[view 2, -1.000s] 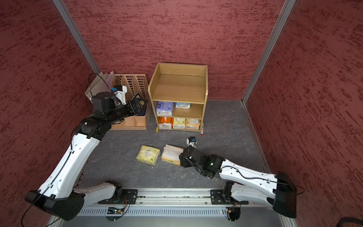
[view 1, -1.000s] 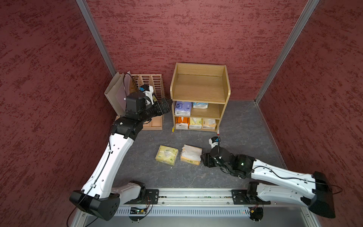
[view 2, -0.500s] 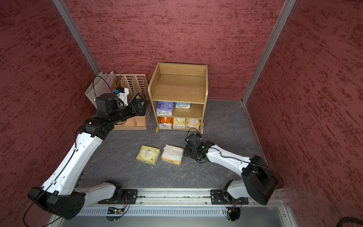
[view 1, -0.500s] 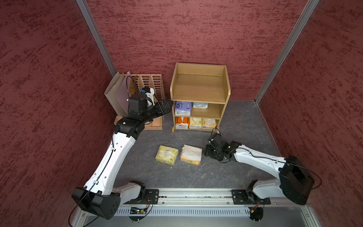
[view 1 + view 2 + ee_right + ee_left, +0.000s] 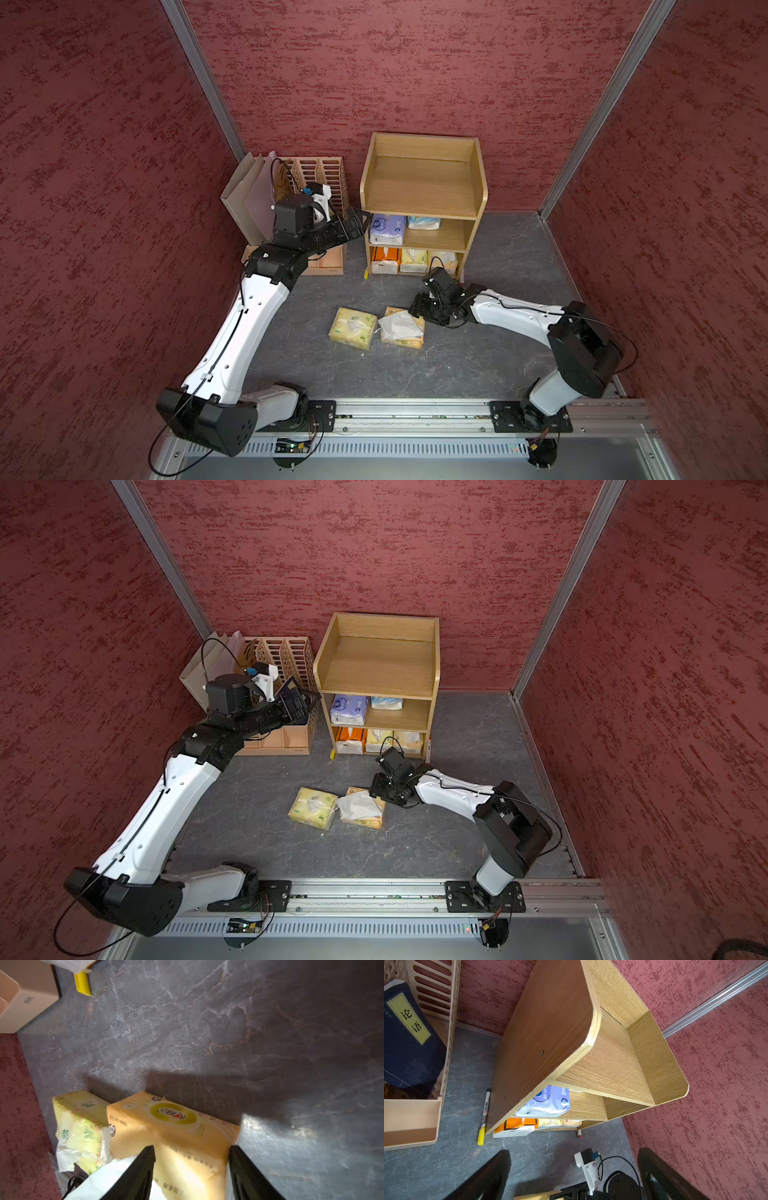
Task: Remove the tissue boxes from the shelf
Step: Adjust the box of tissues at the center of the board, then pick up a box of tissues from the shelf.
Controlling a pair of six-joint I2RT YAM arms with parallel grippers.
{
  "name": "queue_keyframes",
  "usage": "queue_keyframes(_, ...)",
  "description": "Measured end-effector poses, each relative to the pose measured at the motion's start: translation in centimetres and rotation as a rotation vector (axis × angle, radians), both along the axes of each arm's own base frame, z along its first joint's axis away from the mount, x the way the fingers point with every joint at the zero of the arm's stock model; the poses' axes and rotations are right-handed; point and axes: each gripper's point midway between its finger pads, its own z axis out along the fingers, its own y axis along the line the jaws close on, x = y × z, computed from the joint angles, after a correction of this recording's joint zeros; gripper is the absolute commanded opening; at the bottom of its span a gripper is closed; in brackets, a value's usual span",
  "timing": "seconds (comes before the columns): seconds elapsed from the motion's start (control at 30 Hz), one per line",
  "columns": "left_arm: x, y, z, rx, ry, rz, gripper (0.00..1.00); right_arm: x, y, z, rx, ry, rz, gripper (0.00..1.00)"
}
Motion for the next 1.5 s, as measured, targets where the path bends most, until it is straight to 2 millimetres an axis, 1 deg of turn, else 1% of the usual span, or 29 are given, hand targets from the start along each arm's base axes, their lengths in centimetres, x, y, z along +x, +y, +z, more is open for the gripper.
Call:
queue_keyframes(0.13, 0.7, 0.1, 0.1, -0.002, -0.006, 0.007, 1.0, -0.2, 0.5, 1.9, 0.083, -0.04, 0.0, 0.59)
queue_keyframes(0.2, 1.3, 0.1, -0.1, -0.001, -0.003, 0.011, 1.0, -0.2, 1.0, 2.2, 0.122, -0.045, 0.006, 0.59)
queue_keyframes(0.33, 2.5, 0.1, -0.5, -0.001, 0.002, 0.017, 1.0, -0.5, 1.7, 2.0, 0.139, -0.04, 0.015, 0.59)
queue_keyframes(0.43, 3.5, 0.0, -0.1, -0.003, -0.004, 0.019, 1.0, -0.2, 1.2, 2.9, 0.143, -0.081, -0.014, 0.59)
queue_keyframes(0.47, 3.8, 0.0, 0.2, -0.004, -0.012, 0.019, 1.0, -0.1, 0.7, 3.7, 0.146, -0.111, -0.033, 0.59)
queue_keyframes(0.53, 4.2, -0.1, 0.7, -0.001, -0.026, 0.016, 1.0, 0.2, -0.3, 6.2, 0.17, -0.19, -0.073, 0.57)
queue_keyframes(0.6, 4.4, -0.2, 1.1, 0.005, -0.041, 0.01, 1.0, 1.0, -0.9, 9.8, 0.22, -0.298, -0.117, 0.56)
queue_keyframes(0.7, 4.7, -0.3, 1.3, 0.019, -0.057, 0.001, 1.0, 2.4, -1.1, 14.0, 0.294, -0.428, -0.169, 0.55)
queue_keyframes(0.8, 5.0, -0.6, 1.5, 0.029, -0.067, -0.017, 1.0, 4.2, -0.8, 16.1, 0.339, -0.506, -0.212, 0.54)
queue_keyframes(1.0, 5.3, -1.3, 0.8, 0.039, -0.063, -0.063, 0.99, 8.0, 0.3, 17.6, 0.366, -0.599, -0.284, 0.58)
queue_keyframes(1.13, 5.3, -1.8, 0.9, 0.039, -0.068, -0.095, 1.0, 10.6, 1.0, 18.8, 0.389, -0.647, -0.316, 0.61)
queue_keyframes(1.23, 5.1, -2.1, 0.9, 0.035, -0.07, -0.114, 1.0, 12.4, 1.4, 19.1, 0.4, -0.666, -0.336, 0.63)
queue_keyframes(1.3, 5.0, -2.3, 0.9, 0.037, -0.072, -0.125, 1.0, 13.1, 1.3, 18.7, 0.393, -0.67, -0.352, 0.65)
queue_keyframes(1.4, 4.9, -2.6, 1.1, 0.039, -0.075, -0.139, 1.0, 13.6, 0.8, 18.0, 0.378, -0.661, -0.39, 0.68)
queue_keyframes(1.5, 4.7, -3.3, 1.7, 0.039, -0.089, -0.163, 1.0, 13.9, 0.5, 17.9, 0.376, -0.664, -0.414, 0.7)
